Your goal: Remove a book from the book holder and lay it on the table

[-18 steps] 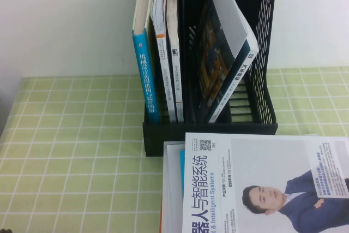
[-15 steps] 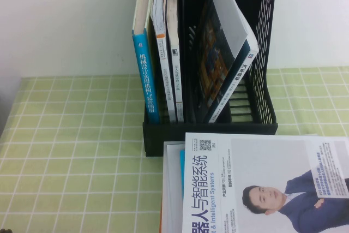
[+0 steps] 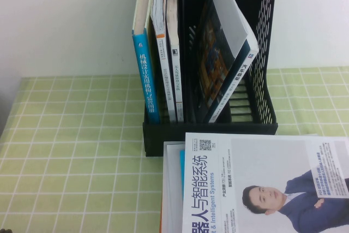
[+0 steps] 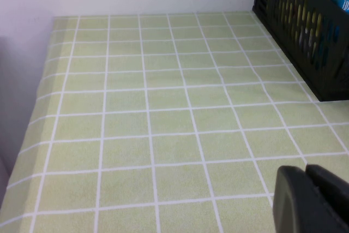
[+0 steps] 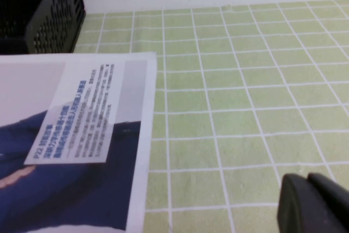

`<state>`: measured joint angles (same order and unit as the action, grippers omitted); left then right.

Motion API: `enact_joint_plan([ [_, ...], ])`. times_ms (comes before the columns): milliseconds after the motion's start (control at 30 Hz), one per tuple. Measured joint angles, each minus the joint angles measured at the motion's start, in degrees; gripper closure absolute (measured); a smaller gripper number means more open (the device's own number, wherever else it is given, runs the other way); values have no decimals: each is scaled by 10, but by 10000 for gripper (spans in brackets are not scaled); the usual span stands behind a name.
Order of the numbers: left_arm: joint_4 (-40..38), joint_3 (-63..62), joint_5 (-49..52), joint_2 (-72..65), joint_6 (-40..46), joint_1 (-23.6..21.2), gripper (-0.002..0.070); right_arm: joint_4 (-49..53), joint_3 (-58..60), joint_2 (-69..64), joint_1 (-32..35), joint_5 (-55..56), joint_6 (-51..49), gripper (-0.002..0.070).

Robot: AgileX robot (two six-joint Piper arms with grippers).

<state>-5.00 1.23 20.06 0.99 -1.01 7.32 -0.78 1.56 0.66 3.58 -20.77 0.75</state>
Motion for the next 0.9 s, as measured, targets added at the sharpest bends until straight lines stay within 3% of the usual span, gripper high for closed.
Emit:
enact_joint_plan([
  [500, 6, 0, -1, 0, 4, 0, 678, 0, 0, 0, 0, 10, 0, 678],
  [733, 7, 0, -48, 0, 4, 0, 678, 0, 1, 0, 0, 117, 0, 678],
  [900, 6, 1, -157, 0, -9, 0, 678, 0, 1, 0, 0, 215, 0, 678],
])
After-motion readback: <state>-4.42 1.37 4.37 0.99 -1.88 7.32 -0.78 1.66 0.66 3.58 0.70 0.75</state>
